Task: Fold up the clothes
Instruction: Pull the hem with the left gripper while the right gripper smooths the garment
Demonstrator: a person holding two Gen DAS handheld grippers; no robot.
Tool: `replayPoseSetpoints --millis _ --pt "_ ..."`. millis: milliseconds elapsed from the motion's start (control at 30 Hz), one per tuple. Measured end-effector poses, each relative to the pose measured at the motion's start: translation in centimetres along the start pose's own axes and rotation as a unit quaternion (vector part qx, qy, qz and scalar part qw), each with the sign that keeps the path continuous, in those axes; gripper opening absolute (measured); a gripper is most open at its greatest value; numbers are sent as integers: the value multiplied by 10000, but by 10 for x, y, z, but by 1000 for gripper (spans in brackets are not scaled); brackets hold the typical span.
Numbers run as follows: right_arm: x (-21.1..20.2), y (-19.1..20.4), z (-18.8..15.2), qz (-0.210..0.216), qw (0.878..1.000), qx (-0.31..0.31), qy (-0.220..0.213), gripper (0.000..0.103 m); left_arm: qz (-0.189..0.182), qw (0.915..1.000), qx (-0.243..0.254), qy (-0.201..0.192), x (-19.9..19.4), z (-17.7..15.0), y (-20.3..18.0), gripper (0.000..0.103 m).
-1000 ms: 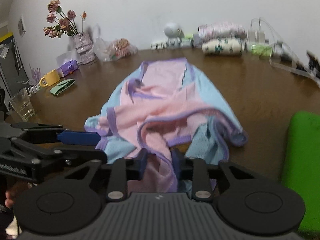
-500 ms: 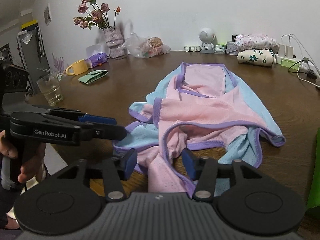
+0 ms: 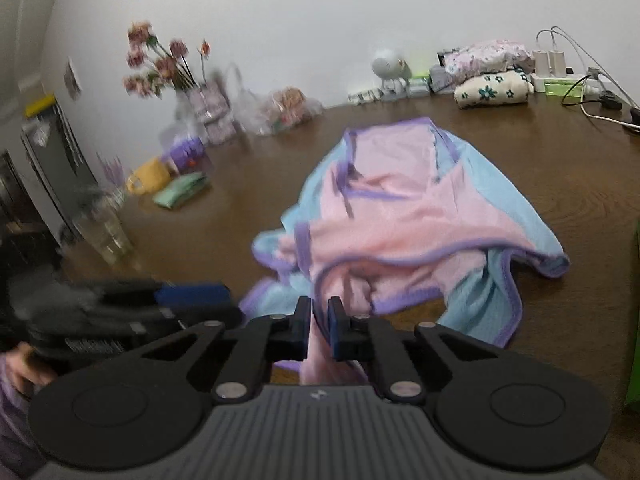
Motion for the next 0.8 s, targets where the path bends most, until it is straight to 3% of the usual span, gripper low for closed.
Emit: replayPoseSetpoints --millis 267,467,500,567,633,800 --pt "-7 -8 11 -38 9997 223 -131 9 -780 9963 361 31 10 -2 -35 59" --pt "-11 -12 18 44 9988 401 -270 9 -847 9952 453 192 23 -9 -43 57" --pt "-12 -12 20 51 9987 411 -310 8 -866 9951 438 190 23 -8 -43 55" --pt "-16 -13 23 58 9983 428 -388 8 -918 9947 425 177 22 -8 -43 40" --pt "-18 -15 27 72 9978 491 -440 8 -920 9944 477 208 23 -8 -43 18" --pt "-26 -16 33 149 9963 624 -565 6 -1017 9927 582 274 13 -14 -39 9"
Point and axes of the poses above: each gripper's, at about its wrist camera, not at the fingertips, and x roughly the way its jaws point, y to its left, z to its top, the point moved 4 cm from there along x, roughly the way its jaws point, and after that the axes turned 15 degrees about -y, right-handed, at the moved point
